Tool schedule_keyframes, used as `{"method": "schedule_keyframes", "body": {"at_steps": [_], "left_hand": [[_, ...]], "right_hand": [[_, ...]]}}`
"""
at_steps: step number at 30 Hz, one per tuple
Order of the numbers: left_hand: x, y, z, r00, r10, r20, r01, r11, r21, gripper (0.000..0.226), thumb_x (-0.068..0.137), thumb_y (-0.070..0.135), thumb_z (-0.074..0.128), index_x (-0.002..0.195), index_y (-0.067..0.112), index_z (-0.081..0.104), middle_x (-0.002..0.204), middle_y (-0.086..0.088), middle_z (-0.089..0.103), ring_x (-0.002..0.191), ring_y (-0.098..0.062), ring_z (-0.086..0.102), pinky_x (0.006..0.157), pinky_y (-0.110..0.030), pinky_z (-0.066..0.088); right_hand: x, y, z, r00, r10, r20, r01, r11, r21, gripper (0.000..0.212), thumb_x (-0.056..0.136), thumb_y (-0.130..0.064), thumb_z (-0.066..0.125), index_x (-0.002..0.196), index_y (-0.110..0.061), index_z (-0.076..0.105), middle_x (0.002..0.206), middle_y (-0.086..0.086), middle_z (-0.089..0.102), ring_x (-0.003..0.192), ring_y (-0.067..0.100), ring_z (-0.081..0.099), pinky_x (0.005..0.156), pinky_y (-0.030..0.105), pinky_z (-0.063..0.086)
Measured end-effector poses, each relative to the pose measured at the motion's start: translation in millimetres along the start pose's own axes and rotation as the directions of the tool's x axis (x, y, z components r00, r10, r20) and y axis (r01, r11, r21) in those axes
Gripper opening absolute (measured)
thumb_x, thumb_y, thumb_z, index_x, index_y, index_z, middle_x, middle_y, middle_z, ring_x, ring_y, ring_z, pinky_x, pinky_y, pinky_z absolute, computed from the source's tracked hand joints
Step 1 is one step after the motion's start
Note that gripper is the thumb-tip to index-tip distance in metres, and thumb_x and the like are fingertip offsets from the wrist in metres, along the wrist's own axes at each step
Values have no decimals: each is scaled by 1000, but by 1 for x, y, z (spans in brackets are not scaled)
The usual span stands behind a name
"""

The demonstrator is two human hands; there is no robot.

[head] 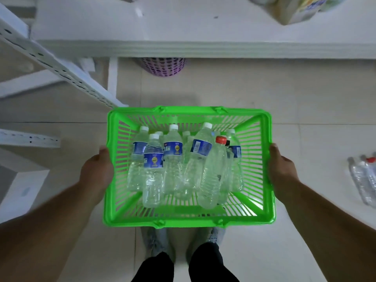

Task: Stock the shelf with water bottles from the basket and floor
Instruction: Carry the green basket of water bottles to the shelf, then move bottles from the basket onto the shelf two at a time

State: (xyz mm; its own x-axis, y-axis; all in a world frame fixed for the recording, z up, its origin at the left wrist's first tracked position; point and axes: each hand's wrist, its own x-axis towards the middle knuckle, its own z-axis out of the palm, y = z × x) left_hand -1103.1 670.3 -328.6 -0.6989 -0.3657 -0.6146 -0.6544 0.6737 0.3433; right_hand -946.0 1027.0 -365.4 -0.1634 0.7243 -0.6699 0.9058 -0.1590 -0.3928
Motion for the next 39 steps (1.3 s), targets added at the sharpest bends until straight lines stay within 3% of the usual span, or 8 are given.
{"method": "schedule_keyframes", "body": {"at_steps": [9, 14, 18, 23, 26, 30, 34, 39], "left_hand": [[84, -19, 63, 1000, 4, -24, -2, 998, 65, 70, 104, 50, 23, 126, -8, 57, 133, -35, 52, 121, -48, 50, 100, -45, 40], [107, -29, 71, 1000, 5, -30, -2, 994, 107, 76, 102, 55, 19, 124, -5, 59, 131, -34, 54, 121, -48, 51, 101, -47, 40], [107, -33, 62, 1000, 7, -12, -6, 992, 125, 76, 100, 58, 21, 119, -4, 62, 123, -33, 59, 112, -45, 57, 92, -45, 43], [72, -12, 67, 856, 463, -231, -424, 883, 200, 36, 90, 27, 60, 115, 1, 59, 112, -21, 61, 100, -37, 61, 92, -45, 49], [33, 15, 102, 814, 580, 29, -581, 811, 65, 30, 89, 23, 68, 115, 12, 58, 105, -3, 57, 92, -22, 60, 83, -36, 49], [20, 38, 157, 804, 384, 455, -454, 889, 52, 43, 87, 32, 71, 123, 14, 56, 116, -1, 60, 106, -19, 61, 90, -34, 49], [31, 43, 195, 784, 234, 575, -389, 907, 161, 65, 83, 36, 74, 138, 12, 47, 134, -7, 56, 119, -24, 57, 101, -40, 48], [44, 36, 216, 714, 186, 675, -444, 866, 231, 45, 82, 33, 76, 122, 20, 61, 107, 4, 64, 97, -18, 64, 84, -30, 52]], "right_hand": [[61, 8, 58, 1000, 23, -11, -24, 999, -33, 64, 96, -67, 34, 70, -12, 55, 84, 13, 62, 87, 35, 63, 86, 46, 53], [66, 4, 64, 999, 12, -30, -14, 998, -65, 66, 97, -66, 33, 70, -10, 54, 77, 11, 57, 79, 31, 58, 75, 38, 46], [57, 3, 55, 1000, 11, -2, -11, 987, -160, 61, 100, -60, 32, 80, -10, 61, 96, 21, 65, 90, 36, 61, 85, 43, 49], [24, -8, 58, 884, -434, -172, 378, 882, -281, 45, 92, -51, 57, 117, -13, 61, 117, 11, 63, 107, 33, 60, 92, 41, 49], [5, -17, 81, 935, -348, 60, 353, 916, -189, 34, 88, -49, 67, 108, -23, 57, 108, 0, 65, 98, 24, 64, 82, 33, 49], [13, -19, 114, 947, -62, 316, 124, 976, -179, 68, 83, -56, 69, 136, -18, 52, 119, 6, 69, 104, 24, 67, 78, 27, 46], [33, -16, 135, 936, -46, 350, 115, 977, -179, 73, 74, -63, 72, 130, -18, 60, 119, 3, 69, 103, 22, 68, 85, 31, 52], [44, -13, 145, 906, -121, 405, 201, 966, -161, 36, 72, -50, 81, 90, -20, 75, 79, 0, 75, 70, 18, 71, 63, 32, 56]]}}
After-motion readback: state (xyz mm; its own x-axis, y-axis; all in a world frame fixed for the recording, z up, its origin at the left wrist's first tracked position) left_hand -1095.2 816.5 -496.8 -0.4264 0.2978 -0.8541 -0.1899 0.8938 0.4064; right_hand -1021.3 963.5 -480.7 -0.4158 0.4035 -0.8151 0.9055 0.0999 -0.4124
